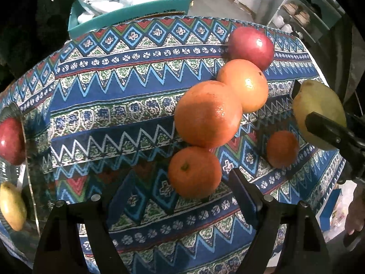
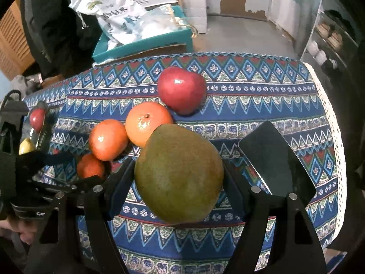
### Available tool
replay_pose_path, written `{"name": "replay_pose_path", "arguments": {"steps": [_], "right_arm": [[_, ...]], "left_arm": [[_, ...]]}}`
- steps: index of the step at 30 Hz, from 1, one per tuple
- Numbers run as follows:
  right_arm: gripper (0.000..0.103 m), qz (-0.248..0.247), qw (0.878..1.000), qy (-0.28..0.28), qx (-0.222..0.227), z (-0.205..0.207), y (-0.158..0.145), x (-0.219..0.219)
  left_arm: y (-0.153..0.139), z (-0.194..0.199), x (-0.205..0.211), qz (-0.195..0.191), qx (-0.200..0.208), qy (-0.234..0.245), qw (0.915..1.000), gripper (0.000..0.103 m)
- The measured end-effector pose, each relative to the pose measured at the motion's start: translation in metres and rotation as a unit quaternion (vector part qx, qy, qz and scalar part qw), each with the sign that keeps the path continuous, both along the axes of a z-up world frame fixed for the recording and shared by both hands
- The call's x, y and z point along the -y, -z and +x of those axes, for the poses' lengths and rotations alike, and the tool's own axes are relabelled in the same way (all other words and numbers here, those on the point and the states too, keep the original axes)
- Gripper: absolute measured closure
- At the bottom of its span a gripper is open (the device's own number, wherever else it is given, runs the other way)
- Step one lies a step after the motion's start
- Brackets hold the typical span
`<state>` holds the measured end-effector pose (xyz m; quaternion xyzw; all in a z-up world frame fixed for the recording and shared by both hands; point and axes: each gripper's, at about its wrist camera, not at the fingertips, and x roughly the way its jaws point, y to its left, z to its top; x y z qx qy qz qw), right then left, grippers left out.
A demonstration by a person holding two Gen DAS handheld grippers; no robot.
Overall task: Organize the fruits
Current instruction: 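Grasp the speckled yellow pear with the right tool, then grasp an orange with the left tool while the right tool lifts the pear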
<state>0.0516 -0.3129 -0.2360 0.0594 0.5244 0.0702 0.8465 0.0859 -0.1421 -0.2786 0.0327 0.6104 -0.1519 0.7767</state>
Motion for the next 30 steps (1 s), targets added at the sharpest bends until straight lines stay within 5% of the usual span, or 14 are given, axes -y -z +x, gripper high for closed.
{"name": "replay_pose_path", "arguments": {"steps": [6,11,15,21,30], "right_arm": [[0.028,0.007,1.0,0.004,-0.001,0.003,0.001,0.004],[0.028,0.008,1.0,0.007,-0.002,0.003,0.002,0.007],[0.028,0.005,1.0,0.011,-0.004,0.003,0.003,0.009],[0.028,0.002,1.0,0.01,0.005,0.001,-0.003,0.007],[0.028,-0.003,0.999,0.011,0.037,0.001,-0.026,-0.001]], "left_arm": [[0.007,0.002,0.006,0.009,0.008,0.0,0.9999,0.02],[0.006,-0.001,0.01,0.023,0.019,0.014,0.9994,0.035],[0.007,-0.004,0.014,0.002,0.011,0.027,0.9996,0.056],[0.004,-0.009,0.012,0.002,0.016,0.02,0.9997,0.058],[-0.038,-0.012,-0.005,-0.015,0.064,0.008,0.9978,0.058]]}}
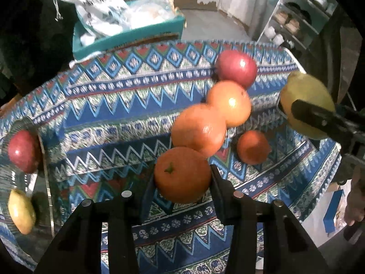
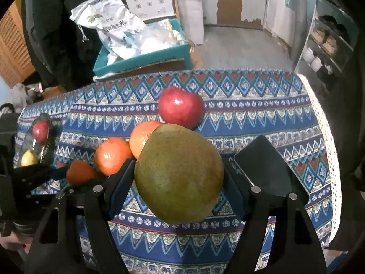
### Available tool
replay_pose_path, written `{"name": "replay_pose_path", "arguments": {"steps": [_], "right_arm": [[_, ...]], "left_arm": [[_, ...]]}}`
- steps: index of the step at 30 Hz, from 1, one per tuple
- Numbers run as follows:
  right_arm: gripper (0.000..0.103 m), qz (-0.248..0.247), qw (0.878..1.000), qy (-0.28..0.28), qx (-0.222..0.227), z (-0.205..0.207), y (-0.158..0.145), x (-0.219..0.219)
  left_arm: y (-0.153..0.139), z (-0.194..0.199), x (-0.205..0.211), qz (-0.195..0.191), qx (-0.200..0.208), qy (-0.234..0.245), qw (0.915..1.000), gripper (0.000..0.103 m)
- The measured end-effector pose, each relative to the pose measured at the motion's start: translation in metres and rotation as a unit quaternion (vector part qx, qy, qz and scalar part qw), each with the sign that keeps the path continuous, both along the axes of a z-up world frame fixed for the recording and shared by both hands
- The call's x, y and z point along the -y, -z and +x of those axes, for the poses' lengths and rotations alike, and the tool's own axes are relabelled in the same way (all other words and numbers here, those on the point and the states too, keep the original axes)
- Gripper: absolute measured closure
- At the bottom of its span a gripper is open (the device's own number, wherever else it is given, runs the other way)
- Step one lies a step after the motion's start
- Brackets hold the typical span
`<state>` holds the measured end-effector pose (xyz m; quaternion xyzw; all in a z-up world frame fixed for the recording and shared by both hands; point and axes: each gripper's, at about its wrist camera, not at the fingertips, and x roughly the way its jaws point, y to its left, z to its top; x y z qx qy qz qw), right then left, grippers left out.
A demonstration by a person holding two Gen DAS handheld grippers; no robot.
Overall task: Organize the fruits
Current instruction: 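Grasp an orange with the left tool while the right tool lifts the pear, then lift the orange with the left tool while the right tool carries the pear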
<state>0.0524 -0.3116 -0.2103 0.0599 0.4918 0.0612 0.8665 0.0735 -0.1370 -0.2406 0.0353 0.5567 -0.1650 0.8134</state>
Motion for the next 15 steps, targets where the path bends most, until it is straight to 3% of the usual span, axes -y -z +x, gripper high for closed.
{"name": "replay_pose_path", "arguments": {"steps": [15], "right_arm": [[0.028,0.0,0.997,-0.004,0.072,-0.012,-0.058,-0.017]], "left_arm": [[-0.079,-0.011,-0.024,-0.048,0.078,-0.025,0.9955,0.058]]}}
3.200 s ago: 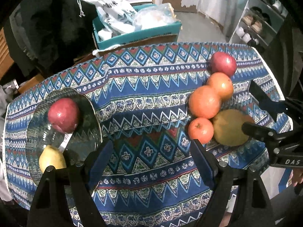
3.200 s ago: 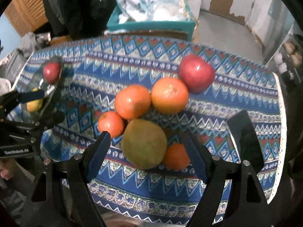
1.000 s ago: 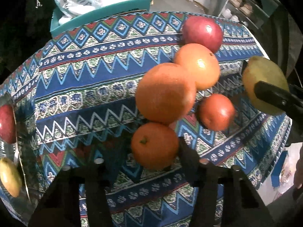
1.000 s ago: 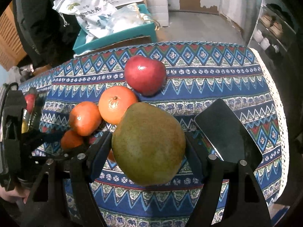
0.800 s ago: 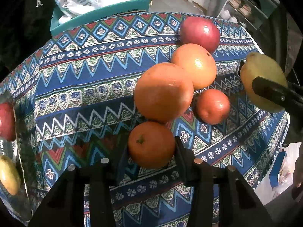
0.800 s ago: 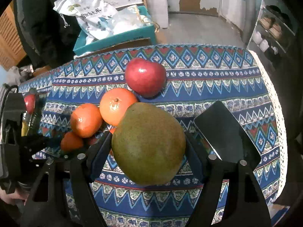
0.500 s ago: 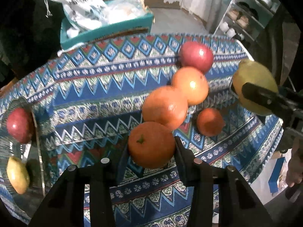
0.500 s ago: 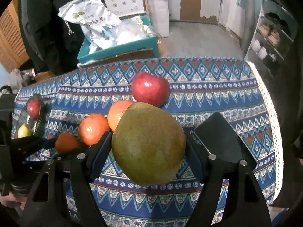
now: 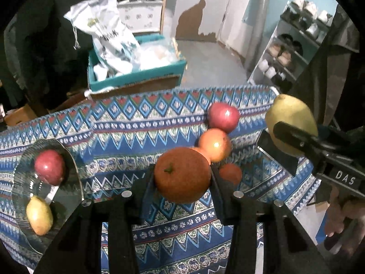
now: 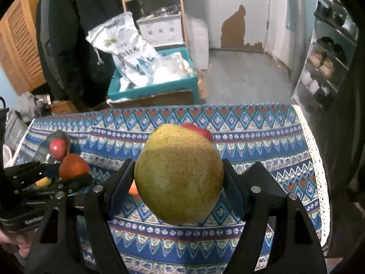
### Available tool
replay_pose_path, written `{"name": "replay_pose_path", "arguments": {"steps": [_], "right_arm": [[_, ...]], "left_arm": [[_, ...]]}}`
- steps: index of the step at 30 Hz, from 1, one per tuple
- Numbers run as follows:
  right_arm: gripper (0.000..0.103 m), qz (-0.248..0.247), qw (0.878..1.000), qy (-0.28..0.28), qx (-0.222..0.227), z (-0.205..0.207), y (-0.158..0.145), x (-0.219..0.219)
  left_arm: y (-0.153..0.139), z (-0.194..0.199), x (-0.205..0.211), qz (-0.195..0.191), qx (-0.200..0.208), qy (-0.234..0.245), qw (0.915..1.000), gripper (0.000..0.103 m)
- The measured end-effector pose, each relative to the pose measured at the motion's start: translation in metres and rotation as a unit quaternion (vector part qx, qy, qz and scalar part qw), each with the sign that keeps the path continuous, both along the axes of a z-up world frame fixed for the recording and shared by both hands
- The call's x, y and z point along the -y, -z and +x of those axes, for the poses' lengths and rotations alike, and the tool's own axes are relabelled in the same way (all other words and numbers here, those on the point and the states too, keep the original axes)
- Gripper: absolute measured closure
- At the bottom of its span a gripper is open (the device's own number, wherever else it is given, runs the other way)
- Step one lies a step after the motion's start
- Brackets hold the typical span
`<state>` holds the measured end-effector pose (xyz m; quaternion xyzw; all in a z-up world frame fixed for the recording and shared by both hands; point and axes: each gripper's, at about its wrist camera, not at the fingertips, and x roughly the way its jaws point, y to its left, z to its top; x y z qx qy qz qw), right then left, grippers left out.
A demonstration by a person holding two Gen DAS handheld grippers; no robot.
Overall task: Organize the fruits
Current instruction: 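Lift the orange with the left tool while the right tool carries the pear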
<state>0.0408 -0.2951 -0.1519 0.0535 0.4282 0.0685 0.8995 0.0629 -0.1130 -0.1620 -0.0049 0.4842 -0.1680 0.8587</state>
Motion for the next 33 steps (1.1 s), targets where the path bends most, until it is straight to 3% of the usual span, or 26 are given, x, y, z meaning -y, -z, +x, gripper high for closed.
{"name": "replay_pose_path", "arguments": {"steps": [14,33], "right_arm": [[0.028,0.009,0.998,-0.017,0.063,-0.019,-0.051,-0.02],[0.028,0.02,0.993,-0.058,0.104,-0.022,-0.091,-0.066]], "left_arm": [[-0.056,-0.015,-0.019,-0.019,0.065,-0.017,0.9976,0.058],[-0.082,-0.02,-0.071,-0.043,0.09,-0.06,0.9932,0.058]]}}
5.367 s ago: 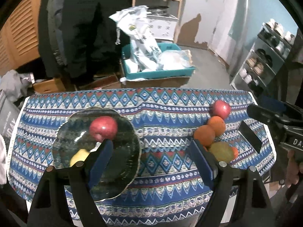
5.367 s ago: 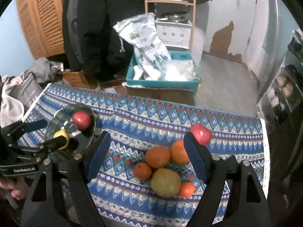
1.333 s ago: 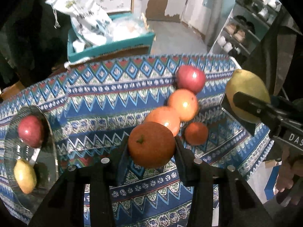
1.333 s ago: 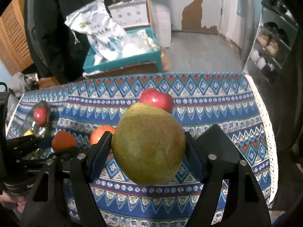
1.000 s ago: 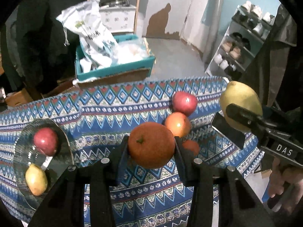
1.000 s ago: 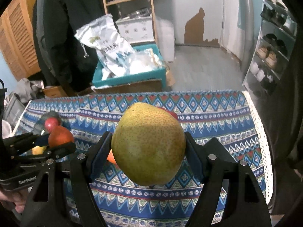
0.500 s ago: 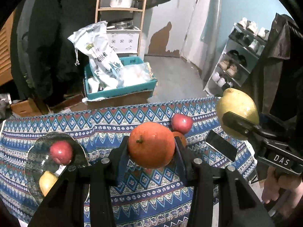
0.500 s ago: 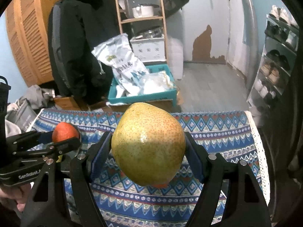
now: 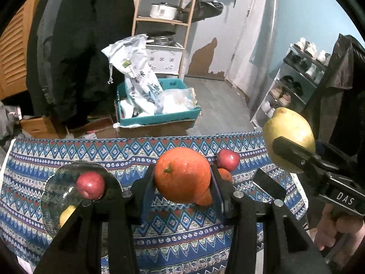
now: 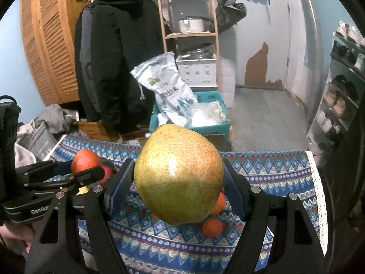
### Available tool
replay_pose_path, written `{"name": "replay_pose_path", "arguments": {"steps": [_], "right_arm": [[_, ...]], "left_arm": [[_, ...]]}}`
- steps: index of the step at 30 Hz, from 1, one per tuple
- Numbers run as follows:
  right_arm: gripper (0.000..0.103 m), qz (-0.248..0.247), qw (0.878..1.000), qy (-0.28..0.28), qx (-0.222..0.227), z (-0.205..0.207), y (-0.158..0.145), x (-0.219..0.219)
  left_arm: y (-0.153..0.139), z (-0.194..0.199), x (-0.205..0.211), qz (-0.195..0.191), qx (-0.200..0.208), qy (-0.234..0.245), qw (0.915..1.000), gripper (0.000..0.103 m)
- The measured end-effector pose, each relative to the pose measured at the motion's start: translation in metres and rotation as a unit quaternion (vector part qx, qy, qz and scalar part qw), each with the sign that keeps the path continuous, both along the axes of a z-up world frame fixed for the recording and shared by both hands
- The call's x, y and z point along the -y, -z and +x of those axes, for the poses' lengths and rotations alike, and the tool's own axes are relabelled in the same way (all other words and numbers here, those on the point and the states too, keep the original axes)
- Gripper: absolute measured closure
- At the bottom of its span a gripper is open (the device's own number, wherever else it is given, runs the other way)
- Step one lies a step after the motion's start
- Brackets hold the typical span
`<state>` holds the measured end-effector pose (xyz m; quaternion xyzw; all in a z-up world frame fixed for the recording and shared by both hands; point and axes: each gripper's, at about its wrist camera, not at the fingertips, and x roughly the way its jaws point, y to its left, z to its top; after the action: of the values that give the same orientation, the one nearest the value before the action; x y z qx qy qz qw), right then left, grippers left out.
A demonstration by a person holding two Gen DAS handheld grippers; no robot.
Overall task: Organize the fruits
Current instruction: 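Lift the orange with the left tool while the right tool carries the pear, then carry the orange with the left tool while the right tool carries the pear to the glass bowl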
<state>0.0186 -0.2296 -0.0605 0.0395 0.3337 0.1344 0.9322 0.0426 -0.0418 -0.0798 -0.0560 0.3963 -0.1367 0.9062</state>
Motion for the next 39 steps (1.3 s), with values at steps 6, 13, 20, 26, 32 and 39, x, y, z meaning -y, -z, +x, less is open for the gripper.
{"name": "replay_pose_path", "arguments": {"steps": [6,13,20,26,32,39], "right_arm": [[0.028,0.0,1.0,-0.018,0.0,0.006,-0.003,-0.02],[0.028,0.001,0.999,-0.037,-0.005,0.016,-0.004,-0.044],[0.028,0.006,0.998,-0.063,-0.015,0.026,-0.001,-0.074],[0.028,0.007,0.996,-0.083,-0.028,0.034,0.007,-0.097],[0.028,0.002,0.993,-0.104,-0.049,0.044,0.021,-0.126],[0.028,-0.003,0.989,-0.13,-0.073,0.052,0.04,-0.159]], "left_arm": [[-0.001,-0.002,-0.018,-0.004,0.001,-0.015,0.9999,0.058],[0.001,-0.002,-0.045,-0.005,-0.004,-0.041,0.9991,0.058],[0.009,-0.001,-0.078,-0.009,-0.018,-0.074,0.9971,0.058],[0.019,-0.001,-0.108,-0.012,-0.031,-0.101,0.9944,0.058],[0.033,0.001,-0.137,-0.025,-0.051,-0.127,0.9903,0.058],[0.051,0.0,-0.167,-0.027,-0.07,-0.15,0.9859,0.058]]}}
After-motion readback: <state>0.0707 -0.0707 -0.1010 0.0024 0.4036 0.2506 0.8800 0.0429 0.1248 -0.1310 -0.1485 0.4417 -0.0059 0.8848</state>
